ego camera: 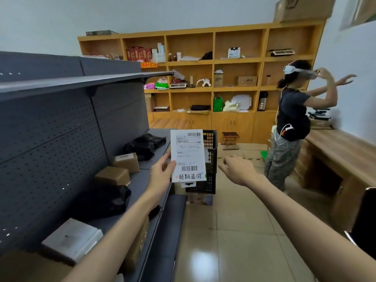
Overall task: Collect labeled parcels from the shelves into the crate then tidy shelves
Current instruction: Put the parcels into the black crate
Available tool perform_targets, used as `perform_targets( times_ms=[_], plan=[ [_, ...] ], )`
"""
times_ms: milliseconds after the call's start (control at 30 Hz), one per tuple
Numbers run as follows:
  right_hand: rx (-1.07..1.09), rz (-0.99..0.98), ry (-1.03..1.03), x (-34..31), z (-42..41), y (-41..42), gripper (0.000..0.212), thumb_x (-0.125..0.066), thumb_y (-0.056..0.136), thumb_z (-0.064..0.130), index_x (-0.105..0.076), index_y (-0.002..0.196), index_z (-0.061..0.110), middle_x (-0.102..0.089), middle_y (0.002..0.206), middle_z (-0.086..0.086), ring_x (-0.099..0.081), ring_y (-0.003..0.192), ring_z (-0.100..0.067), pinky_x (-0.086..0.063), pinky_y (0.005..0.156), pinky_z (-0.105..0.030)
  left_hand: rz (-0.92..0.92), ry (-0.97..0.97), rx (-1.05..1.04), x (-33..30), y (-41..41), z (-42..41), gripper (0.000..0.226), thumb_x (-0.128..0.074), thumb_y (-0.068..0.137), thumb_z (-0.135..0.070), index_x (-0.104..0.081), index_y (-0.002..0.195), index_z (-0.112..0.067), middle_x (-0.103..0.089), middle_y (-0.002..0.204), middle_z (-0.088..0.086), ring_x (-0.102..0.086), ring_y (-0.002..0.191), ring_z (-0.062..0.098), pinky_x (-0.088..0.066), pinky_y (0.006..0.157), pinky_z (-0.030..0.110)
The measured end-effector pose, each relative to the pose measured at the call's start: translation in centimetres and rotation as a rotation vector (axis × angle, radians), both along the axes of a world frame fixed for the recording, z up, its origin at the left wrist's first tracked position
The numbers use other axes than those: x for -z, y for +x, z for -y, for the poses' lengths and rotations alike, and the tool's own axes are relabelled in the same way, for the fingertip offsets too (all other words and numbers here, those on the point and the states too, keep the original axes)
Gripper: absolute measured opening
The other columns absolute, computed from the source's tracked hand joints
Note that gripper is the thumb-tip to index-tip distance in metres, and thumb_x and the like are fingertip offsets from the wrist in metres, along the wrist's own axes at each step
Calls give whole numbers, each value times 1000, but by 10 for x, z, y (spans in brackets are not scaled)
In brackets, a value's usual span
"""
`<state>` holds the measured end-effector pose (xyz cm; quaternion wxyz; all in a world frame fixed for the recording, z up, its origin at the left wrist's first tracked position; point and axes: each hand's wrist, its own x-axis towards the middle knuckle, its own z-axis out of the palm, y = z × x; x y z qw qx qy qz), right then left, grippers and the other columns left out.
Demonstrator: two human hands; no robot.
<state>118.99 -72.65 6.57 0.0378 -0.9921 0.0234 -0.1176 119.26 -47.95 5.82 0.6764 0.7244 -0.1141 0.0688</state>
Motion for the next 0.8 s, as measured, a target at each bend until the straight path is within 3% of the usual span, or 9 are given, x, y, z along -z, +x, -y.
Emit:
perform_targets(
  times_ms=[133, 200, 300, 433, 533, 667, 800],
  plan=[
    [23, -13, 9, -1, 11, 68, 32, -36, 102, 43, -54, 97, 16, -62, 104, -6, -58, 90, -25, -40, 67, -34, -13, -41, 38, -4, 69, 17, 49, -49, 104, -6, -41, 151, -15, -71, 92, -26, -70, 82, -6, -56, 69, 14],
    [26, -14, -11, -8, 18, 107, 33, -36, 102, 44, -53, 98, 16, -63, 107, -7, -59, 95, -26, -43, 68, -35, 1, -62, 46, -10, 110, 25, 48, -49, 103, -4, -41, 150, -12, -70, 101, -18, -70, 82, -6, -55, 69, 14],
    [20, -8, -8, -25, 35, 167, 38, -36, 101, 45, -56, 111, 14, -62, 114, -9, -59, 103, -28, -47, 74, -38, 32, -73, 54, -24, 175, 37, 45, -50, 104, -7, -47, 148, -15, -72, 111, -5, -72, 94, 8, -59, 77, 21],
    [54, 25, -37, -39, 60, 238, 39, -34, 102, 46, -55, 113, 14, -59, 117, -11, -58, 105, -30, -47, 79, -40, 68, -94, 85, -35, 256, 59, 47, -51, 104, -11, -44, 147, -27, -73, 103, -9, -73, 92, 11, -59, 73, 22],
    [71, 27, -36, -33, 77, 282, 40, -33, 102, 44, -55, 116, 13, -59, 120, -11, -57, 107, -30, -47, 83, -41, 42, -98, 110, -29, 306, 79, 39, -51, 104, -14, -52, 133, -40, -74, 107, -6, -73, 97, 13, -60, 77, 28],
    [95, 9, -20, -16, 101, 342, 42, -34, 102, 45, -53, 120, 12, -59, 125, -11, -57, 110, -30, -48, 85, -41, -15, -94, 141, -11, 370, 103, 40, -52, 104, -16, -49, 138, -37, -73, 110, -5, -72, 102, 16, -60, 78, 33],
    [91, -21, -17, 3, 127, 413, 41, -35, 101, 45, -55, 114, 12, -60, 121, -11, -59, 103, -30, -47, 79, -41, -47, -102, 137, 3, 434, 132, 34, -51, 104, -13, -57, 115, -44, -73, 107, -11, -72, 97, 10, -59, 70, 25]
  ],
)
